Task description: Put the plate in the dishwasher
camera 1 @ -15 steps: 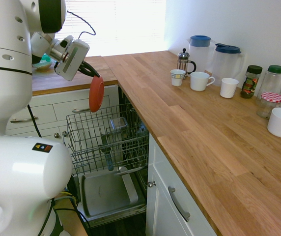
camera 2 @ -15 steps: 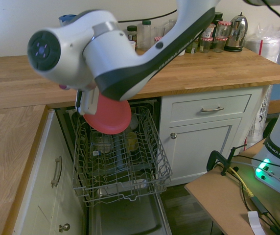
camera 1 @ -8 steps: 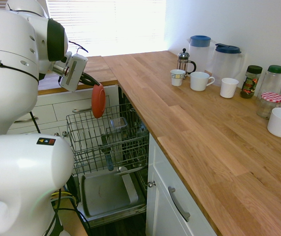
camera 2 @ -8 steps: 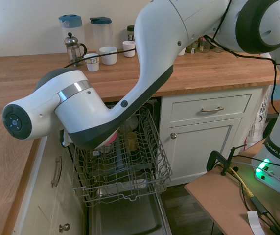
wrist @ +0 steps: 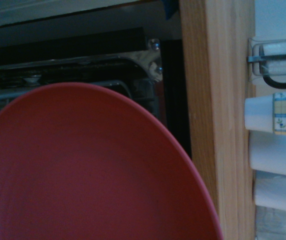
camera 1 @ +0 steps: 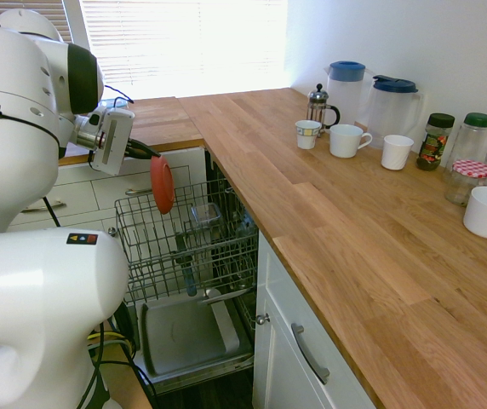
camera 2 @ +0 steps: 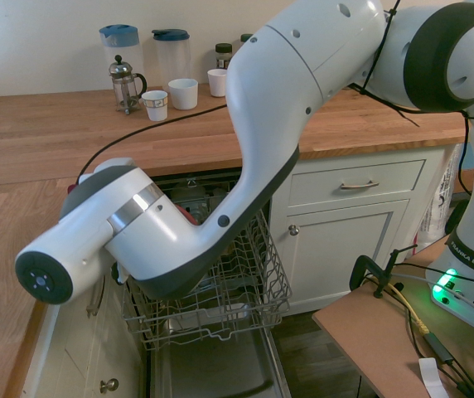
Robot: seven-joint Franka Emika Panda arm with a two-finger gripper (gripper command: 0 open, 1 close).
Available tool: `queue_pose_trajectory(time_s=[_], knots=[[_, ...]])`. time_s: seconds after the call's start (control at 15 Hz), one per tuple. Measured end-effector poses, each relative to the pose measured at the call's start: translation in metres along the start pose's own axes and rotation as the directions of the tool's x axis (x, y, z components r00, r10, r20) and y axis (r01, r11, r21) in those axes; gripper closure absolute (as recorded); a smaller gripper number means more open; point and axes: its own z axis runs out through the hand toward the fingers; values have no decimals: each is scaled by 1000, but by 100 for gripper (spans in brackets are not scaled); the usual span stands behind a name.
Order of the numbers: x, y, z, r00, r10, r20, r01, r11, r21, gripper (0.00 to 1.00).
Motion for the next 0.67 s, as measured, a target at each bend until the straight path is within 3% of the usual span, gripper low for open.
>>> queue_pose_trajectory(time_s=[0.67], knots=[[-45, -33, 17, 994, -93, -52, 93, 996, -1, 100]])
